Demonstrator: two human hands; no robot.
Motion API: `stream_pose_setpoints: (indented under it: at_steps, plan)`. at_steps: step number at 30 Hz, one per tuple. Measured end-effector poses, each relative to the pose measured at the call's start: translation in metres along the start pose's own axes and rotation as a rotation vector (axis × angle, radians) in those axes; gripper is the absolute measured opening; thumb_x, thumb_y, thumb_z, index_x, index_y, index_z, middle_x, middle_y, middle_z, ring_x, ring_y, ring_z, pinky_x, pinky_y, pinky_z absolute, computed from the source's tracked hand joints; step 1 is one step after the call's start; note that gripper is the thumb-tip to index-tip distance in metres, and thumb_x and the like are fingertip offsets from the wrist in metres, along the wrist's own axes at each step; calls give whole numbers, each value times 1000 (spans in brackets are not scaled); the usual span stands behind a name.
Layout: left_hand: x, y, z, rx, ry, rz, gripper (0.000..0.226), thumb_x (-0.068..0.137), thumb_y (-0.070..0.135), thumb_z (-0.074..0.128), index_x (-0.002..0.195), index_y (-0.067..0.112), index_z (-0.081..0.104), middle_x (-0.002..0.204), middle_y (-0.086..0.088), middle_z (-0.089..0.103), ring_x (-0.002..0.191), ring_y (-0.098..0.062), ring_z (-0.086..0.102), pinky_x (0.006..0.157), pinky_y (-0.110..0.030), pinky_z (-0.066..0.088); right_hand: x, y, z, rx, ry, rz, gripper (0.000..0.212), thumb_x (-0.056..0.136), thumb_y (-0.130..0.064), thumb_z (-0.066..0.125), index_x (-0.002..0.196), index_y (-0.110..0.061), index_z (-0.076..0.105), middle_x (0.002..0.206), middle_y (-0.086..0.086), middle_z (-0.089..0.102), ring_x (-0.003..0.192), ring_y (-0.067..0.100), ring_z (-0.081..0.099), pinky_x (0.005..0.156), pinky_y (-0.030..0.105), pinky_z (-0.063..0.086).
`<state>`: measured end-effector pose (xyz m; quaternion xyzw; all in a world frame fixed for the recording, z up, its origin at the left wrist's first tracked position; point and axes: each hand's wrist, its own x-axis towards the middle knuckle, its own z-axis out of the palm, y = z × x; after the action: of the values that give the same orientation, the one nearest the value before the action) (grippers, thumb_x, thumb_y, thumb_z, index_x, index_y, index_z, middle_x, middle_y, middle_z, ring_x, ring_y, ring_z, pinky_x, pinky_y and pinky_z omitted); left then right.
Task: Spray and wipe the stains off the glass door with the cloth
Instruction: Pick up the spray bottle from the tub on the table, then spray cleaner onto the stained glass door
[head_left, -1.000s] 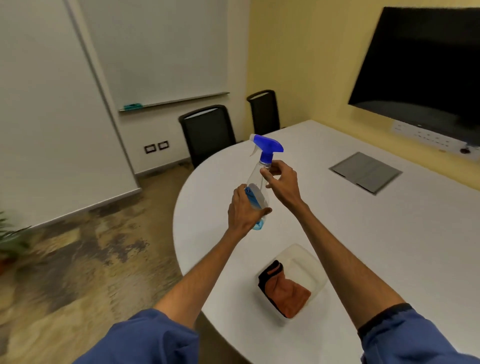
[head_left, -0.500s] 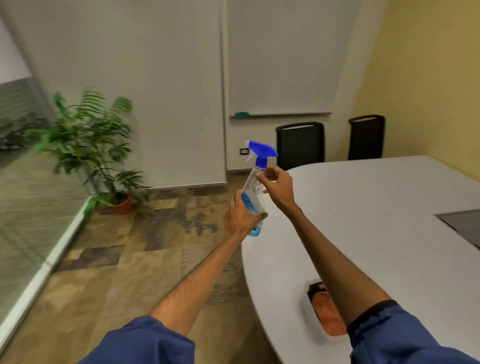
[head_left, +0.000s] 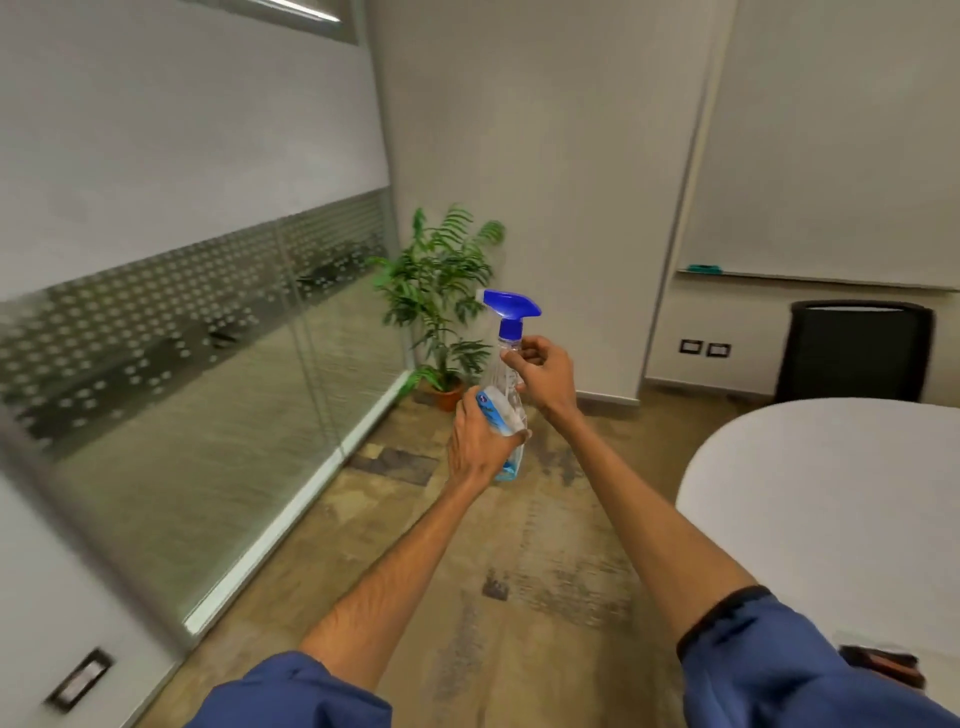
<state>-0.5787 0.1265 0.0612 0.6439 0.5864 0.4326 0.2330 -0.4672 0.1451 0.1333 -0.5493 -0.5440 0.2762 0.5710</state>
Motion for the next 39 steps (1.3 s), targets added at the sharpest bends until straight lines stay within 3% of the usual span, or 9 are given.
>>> stream_pose_setpoints:
  at_steps: [4, 7, 13, 19, 24, 27, 30, 35, 39]
  plan:
    - [-23, -50, -93, 10, 113, -80, 102, 63, 42, 88, 145, 15, 34, 139, -6, 51, 128, -27, 51, 98, -39, 46, -44, -40, 92, -1, -113, -56, 27, 88, -23, 73, 108, -5, 68, 91, 13, 72, 86, 33, 70, 77, 51, 60]
    - [-48, -87, -165, 35, 205, -145, 100, 63, 42, 87, 144, 15, 35, 137, -4, 52, 126, -26, 52, 99, -38, 46, -81, -68, 165, 29, -201, -88, 30, 88, -25, 73, 109, -4, 68, 86, 4, 69, 78, 22, 67, 75, 47, 61]
    - [-109, -157, -321, 50, 426, -289, 105, 58, 41, 90, 142, 17, 33, 135, -4, 55, 121, -28, 56, 94, -39, 49, -173, -132, 315, 71, -441, -260, 17, 87, -27, 74, 97, -15, 67, 77, -8, 67, 68, 4, 61, 65, 26, 55]
    - [-182, -209, -464, 121, 647, -381, 96, 56, 39, 90, 133, 17, 36, 121, -5, 59, 106, -26, 61, 89, -42, 55, -275, -201, 440, 195, -622, -351, 20, 86, -28, 75, 95, -12, 68, 81, -1, 70, 73, 13, 67, 69, 32, 59]
    - [-250, -242, -559, 101, 852, -388, 94, 55, 25, 94, 134, 12, 45, 122, -5, 61, 109, -23, 61, 89, -27, 49, -359, -246, 520, 318, -789, -364, 26, 84, -31, 77, 101, -13, 66, 86, -1, 71, 78, 15, 70, 73, 43, 62]
    - [-289, -258, -606, 48, 957, -411, 98, 53, 18, 96, 139, 10, 49, 133, -8, 56, 120, -24, 58, 104, -37, 49, -403, -272, 560, 349, -863, -423, 27, 81, -40, 78, 99, -24, 64, 84, -11, 69, 76, 3, 67, 77, 33, 61]
    - [-321, -273, -648, -13, 1020, -422, 98, 53, 12, 96, 140, 10, 49, 135, -10, 55, 121, -23, 59, 105, -41, 50, -444, -298, 597, 381, -940, -474, 36, 80, -42, 78, 107, -24, 63, 90, -14, 68, 80, -5, 64, 76, 23, 58]
    - [-354, -295, -720, -22, 1090, -415, 93, 56, 0, 93, 139, 4, 51, 132, -16, 60, 119, -24, 63, 104, -40, 51, -508, -356, 665, 543, -1127, -405, 59, 83, -24, 79, 134, -12, 52, 125, 2, 62, 108, 14, 61, 92, 25, 49]
    - [-374, -315, -785, 63, 1094, -399, 91, 60, -2, 89, 141, 4, 48, 132, -11, 62, 117, -18, 62, 101, -25, 51, -551, -406, 725, 620, -1245, -281, 37, 83, -20, 77, 116, -8, 63, 103, 4, 68, 88, 16, 64, 82, 33, 50]
